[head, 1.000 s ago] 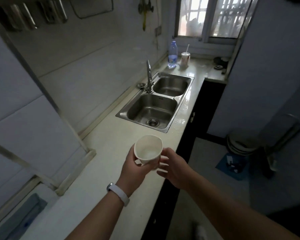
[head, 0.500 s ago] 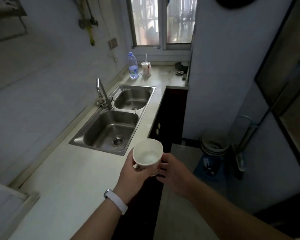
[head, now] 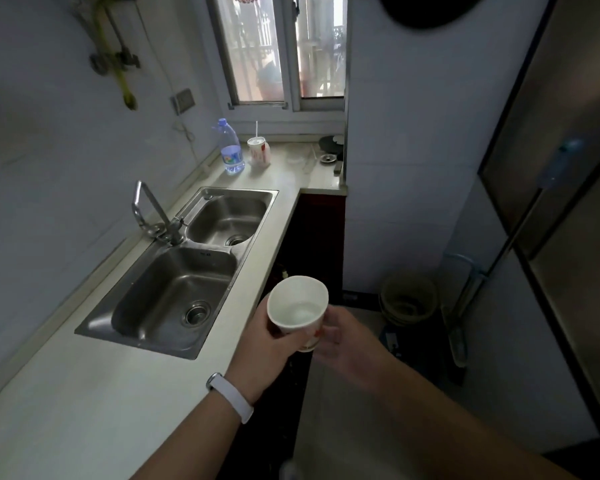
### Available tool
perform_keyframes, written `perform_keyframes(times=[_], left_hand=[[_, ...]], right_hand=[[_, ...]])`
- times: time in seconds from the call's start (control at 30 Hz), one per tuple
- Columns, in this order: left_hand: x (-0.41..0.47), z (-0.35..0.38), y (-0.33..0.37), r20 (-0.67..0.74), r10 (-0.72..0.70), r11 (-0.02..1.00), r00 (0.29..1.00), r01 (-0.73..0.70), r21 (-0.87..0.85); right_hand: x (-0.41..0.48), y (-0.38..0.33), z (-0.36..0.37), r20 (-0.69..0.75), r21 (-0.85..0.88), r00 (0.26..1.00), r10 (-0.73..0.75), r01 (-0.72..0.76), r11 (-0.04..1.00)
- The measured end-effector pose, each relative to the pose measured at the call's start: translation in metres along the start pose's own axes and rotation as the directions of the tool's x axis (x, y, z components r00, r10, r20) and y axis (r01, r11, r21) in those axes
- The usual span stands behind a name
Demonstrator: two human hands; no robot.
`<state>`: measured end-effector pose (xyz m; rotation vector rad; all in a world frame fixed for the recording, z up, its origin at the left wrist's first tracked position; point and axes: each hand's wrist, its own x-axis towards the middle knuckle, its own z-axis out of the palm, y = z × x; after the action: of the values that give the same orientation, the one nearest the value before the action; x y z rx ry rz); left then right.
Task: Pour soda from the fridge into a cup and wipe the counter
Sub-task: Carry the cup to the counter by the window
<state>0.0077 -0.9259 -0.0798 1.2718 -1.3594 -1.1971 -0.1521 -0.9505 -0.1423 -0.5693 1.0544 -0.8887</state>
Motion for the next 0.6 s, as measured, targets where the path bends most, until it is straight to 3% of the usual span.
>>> perform_keyframes(times=[0.6], left_hand=[[0.294, -0.059, -0.034, 0.029, -0.016, 0.994, 0.999, 0.019, -0.105]], right_hand=[[0.243, -0.143, 0.038, -0.116, 0.007, 0.992, 0.041, -0.041, 0.999]])
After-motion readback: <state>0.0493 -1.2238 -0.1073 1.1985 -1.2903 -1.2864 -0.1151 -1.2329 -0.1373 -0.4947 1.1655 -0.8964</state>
